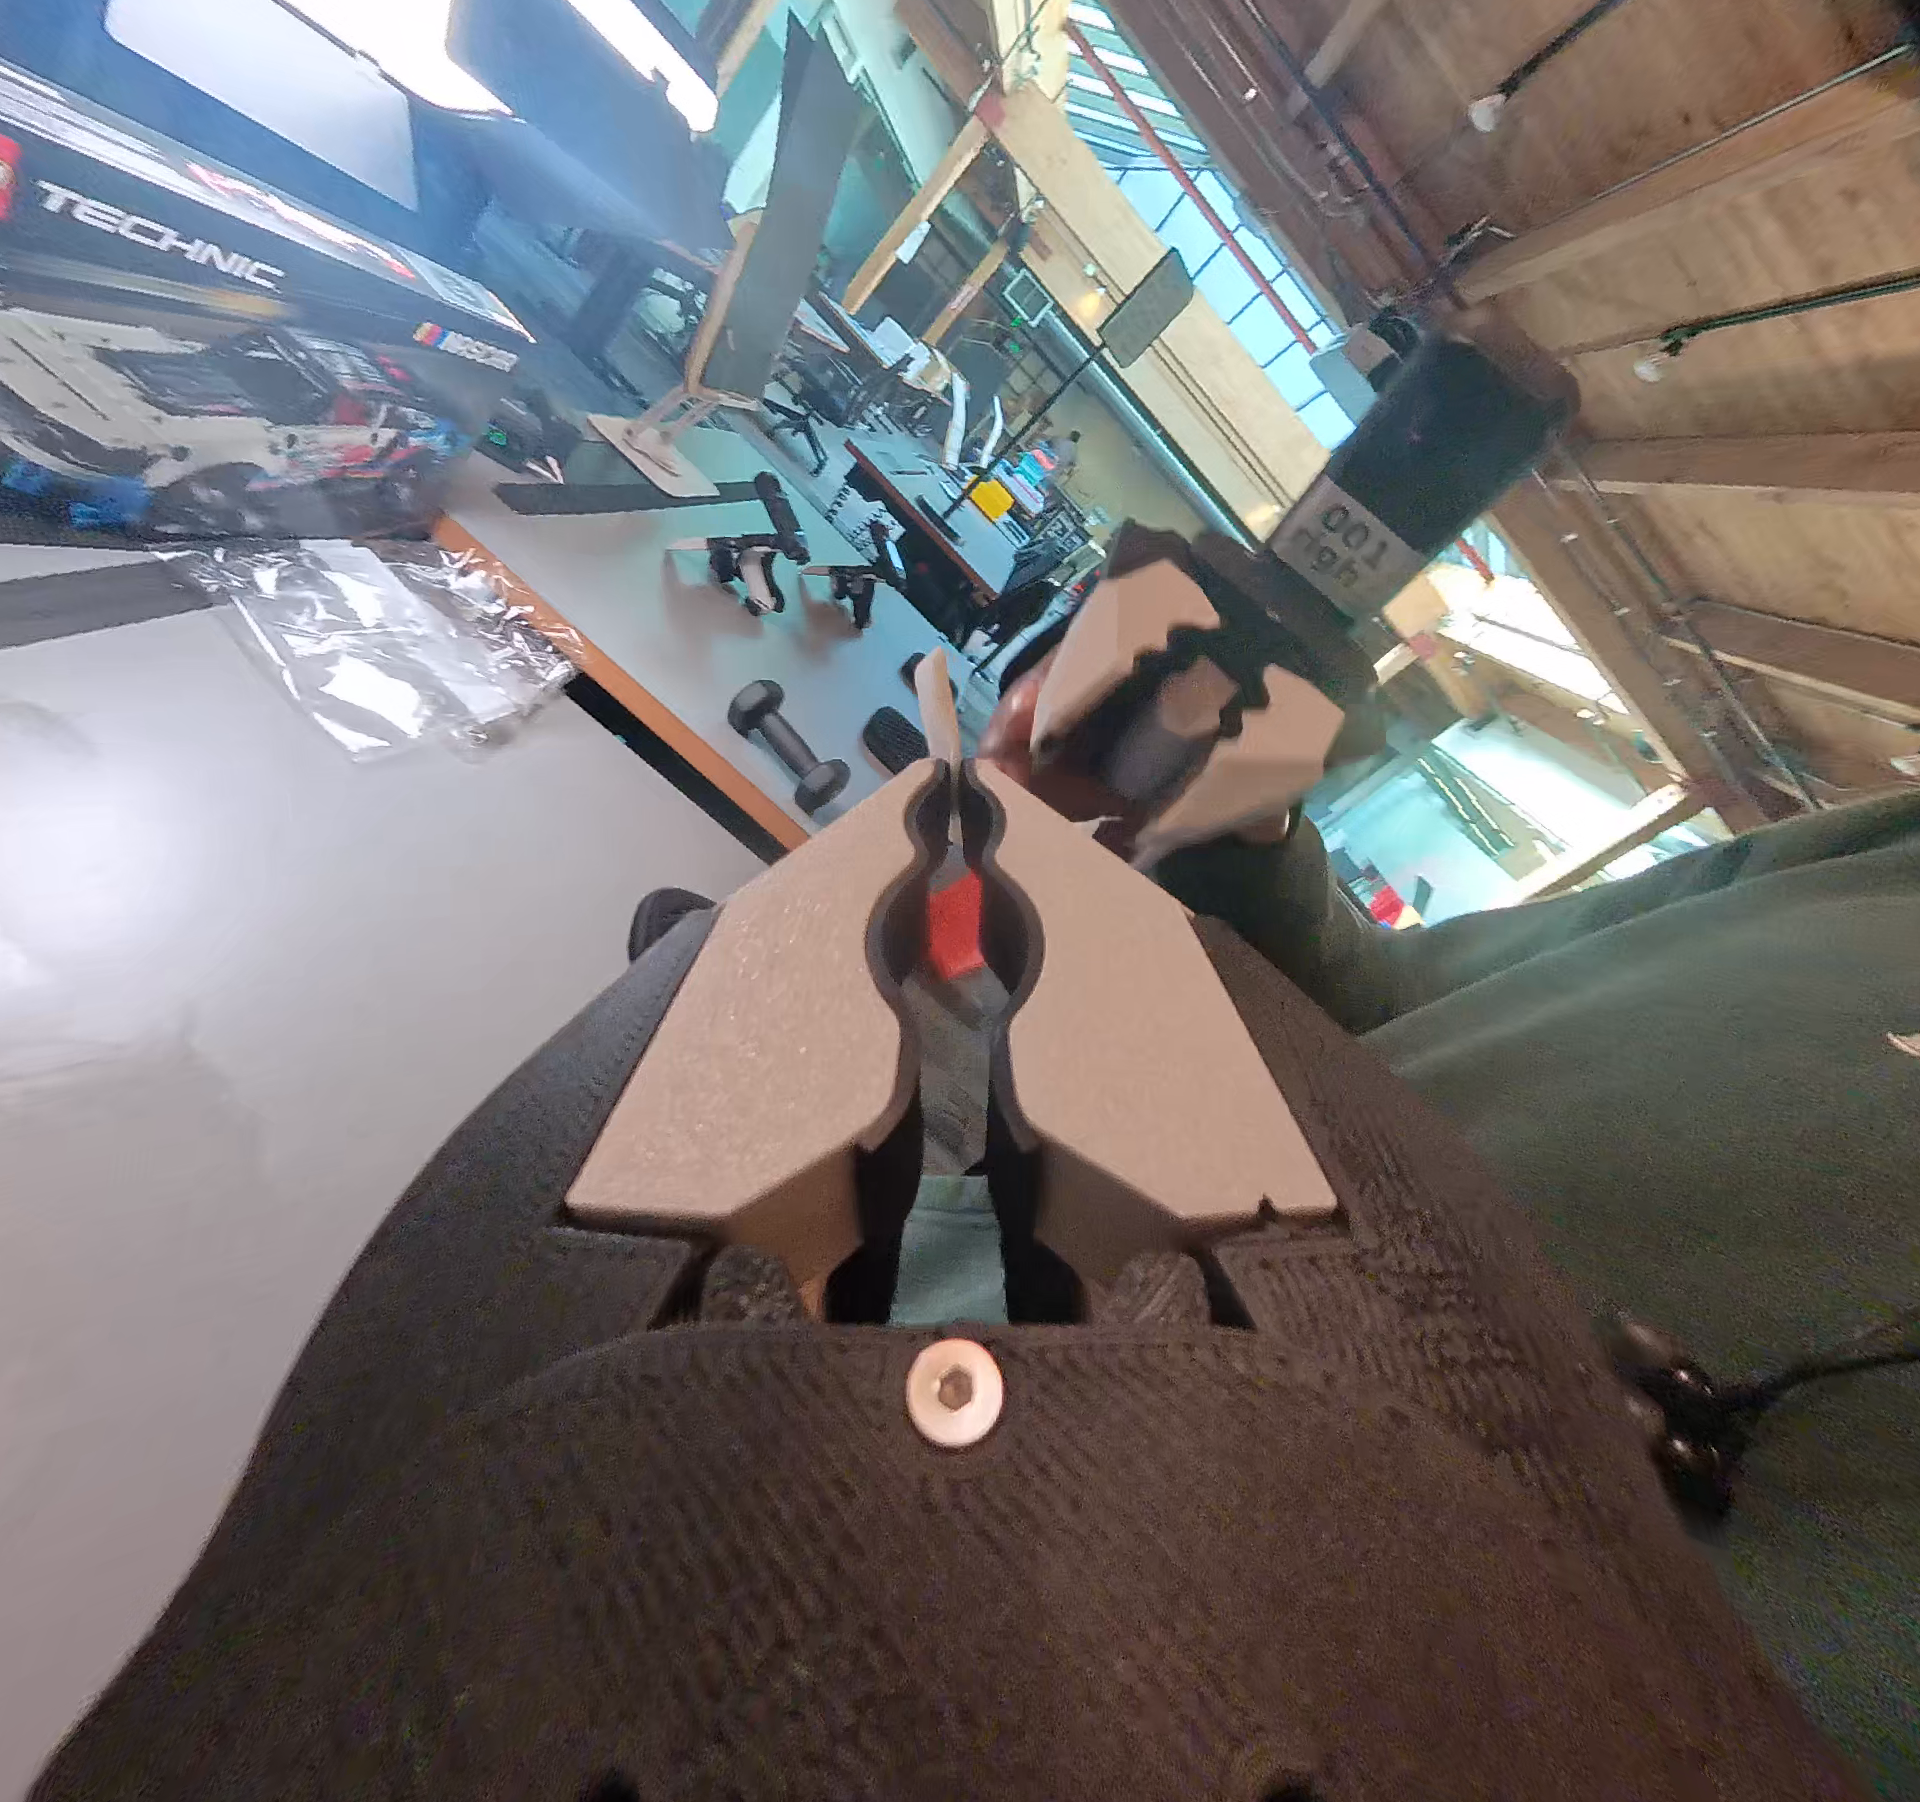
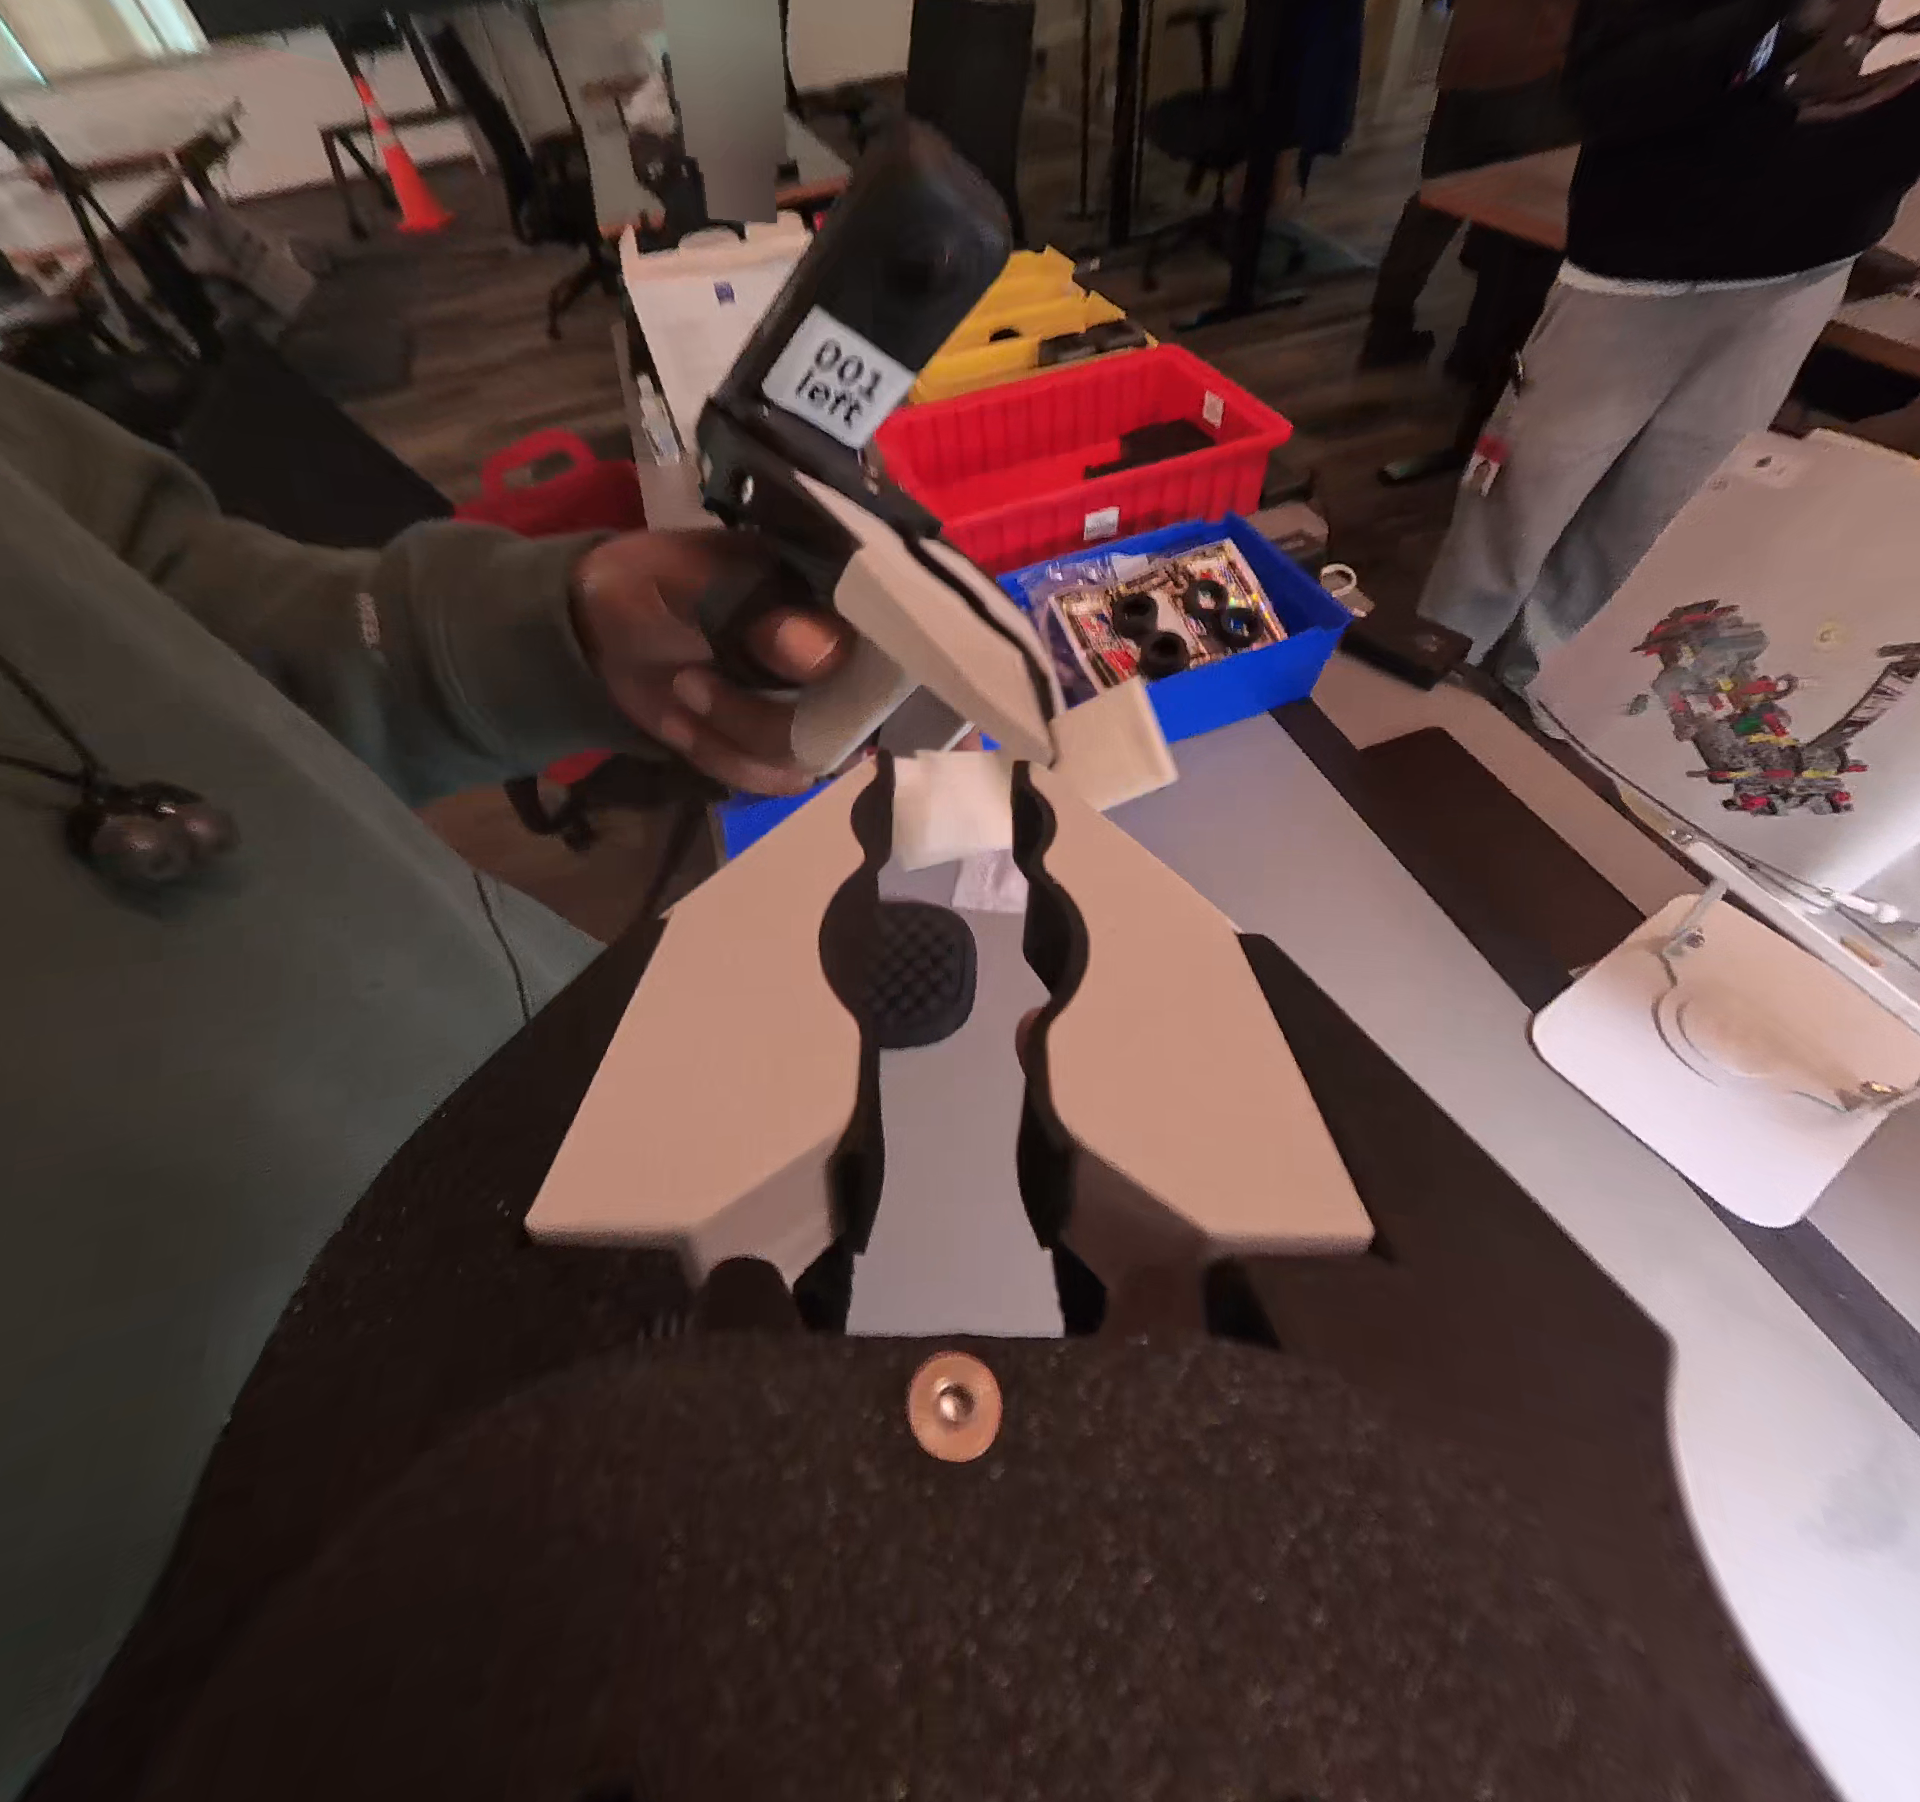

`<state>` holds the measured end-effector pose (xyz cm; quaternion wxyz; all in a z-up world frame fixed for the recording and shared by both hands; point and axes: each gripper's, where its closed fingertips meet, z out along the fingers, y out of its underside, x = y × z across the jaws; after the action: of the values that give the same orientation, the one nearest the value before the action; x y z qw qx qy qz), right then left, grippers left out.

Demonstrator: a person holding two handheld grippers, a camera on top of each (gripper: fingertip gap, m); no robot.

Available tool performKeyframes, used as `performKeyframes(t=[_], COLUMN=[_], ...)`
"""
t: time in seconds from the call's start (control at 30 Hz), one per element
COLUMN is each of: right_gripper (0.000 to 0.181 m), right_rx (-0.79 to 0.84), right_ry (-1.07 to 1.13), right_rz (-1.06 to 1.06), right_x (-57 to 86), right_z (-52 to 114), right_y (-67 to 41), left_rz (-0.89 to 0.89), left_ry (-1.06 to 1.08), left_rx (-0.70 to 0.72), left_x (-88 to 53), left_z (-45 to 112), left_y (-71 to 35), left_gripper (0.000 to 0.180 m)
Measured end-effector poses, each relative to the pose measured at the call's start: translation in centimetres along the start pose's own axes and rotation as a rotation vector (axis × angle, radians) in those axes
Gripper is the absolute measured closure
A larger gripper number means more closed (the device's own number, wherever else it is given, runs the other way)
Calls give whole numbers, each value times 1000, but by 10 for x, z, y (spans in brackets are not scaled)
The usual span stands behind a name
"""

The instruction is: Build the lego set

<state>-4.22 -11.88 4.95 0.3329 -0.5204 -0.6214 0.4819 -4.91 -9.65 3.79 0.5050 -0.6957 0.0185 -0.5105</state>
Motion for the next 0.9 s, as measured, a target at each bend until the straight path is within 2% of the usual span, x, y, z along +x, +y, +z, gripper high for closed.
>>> performKeyframes(t=[0.03, 0.1, 0.37, 0.67, 0.73, 0.9], right_gripper=[163, 181, 181, 181, 181, 181], right_rx=[-18, -30, 66, 200, 174, -89], right_ry=[17, 54, 142, 242, 213, 16], right_rz=[-12, -15, 54, -13, -1, 11], right_x=[0, 6, 35, 63, 62, 30], right_z=[4, 8, -13, -52, -52, -22], right_y=[4, 8, -7, -52, -50, -6], left_rz=[8, 33, 59, 87, 124, 291], left_ry=[-13, -35, 19, -75, -97, -111], left_rx=[4, 18, 83, 33, 37, -8], left_x=[-1, -2, 2, -15, -16, -5], left_z=[1, 1, -11, -20, -22, -19], left_y=[-2, -5, -7, 17, 14, 7], left_gripper=[180, 180, 180, 172, 166, 152])
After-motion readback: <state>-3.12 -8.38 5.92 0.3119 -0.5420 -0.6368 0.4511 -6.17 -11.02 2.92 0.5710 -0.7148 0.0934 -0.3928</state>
